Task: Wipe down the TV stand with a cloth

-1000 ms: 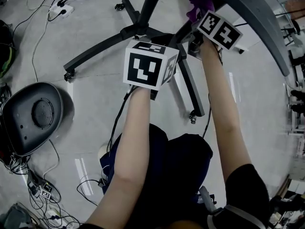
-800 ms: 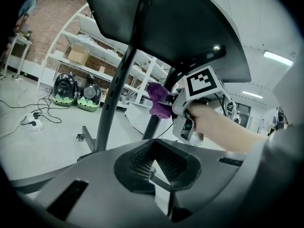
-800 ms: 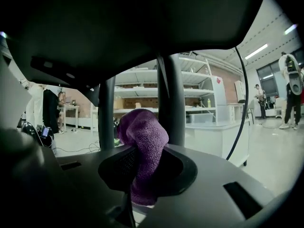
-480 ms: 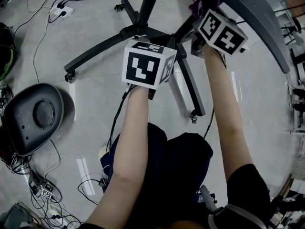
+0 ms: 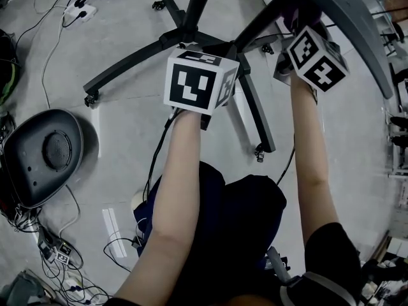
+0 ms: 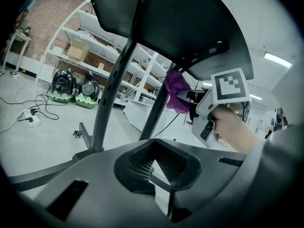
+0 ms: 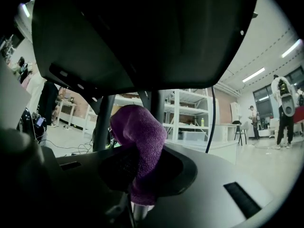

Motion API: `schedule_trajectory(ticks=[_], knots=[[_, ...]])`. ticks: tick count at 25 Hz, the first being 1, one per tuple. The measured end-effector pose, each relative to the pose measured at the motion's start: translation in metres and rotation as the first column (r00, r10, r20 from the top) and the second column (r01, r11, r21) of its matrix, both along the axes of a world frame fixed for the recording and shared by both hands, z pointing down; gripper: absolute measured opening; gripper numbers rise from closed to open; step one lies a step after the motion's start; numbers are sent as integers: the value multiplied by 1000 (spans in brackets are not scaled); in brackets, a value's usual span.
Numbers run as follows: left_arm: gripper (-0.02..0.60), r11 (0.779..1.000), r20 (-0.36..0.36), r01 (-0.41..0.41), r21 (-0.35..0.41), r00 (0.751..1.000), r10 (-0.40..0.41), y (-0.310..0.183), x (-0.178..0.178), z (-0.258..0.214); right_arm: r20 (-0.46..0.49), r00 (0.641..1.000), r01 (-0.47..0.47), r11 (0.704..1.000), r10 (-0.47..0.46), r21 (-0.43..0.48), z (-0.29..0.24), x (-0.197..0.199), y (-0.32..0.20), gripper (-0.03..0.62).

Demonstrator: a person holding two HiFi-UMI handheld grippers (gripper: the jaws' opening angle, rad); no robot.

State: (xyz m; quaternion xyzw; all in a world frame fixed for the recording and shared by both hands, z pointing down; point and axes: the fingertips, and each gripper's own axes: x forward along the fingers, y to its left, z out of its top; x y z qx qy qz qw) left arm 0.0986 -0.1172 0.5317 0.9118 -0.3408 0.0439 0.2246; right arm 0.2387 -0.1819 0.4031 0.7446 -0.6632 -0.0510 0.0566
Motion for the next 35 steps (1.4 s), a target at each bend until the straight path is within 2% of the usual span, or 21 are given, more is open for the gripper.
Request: schedule_trajectory(ticks=[6,11,35], knots=[[5,1000,3,-23,2,1000,23,3,11,0,31,999,-33,999,34,-33,10,9,-15,95],[5,1000,3,-12,-14,1000,12,-1,5,6,74,996,-43,997,47,-60,21,12,-26,95],[5,997,-3,-28,-74,1000,28,-13,11,33,102,993,-38,972,64,-233,127,6,-44,95]])
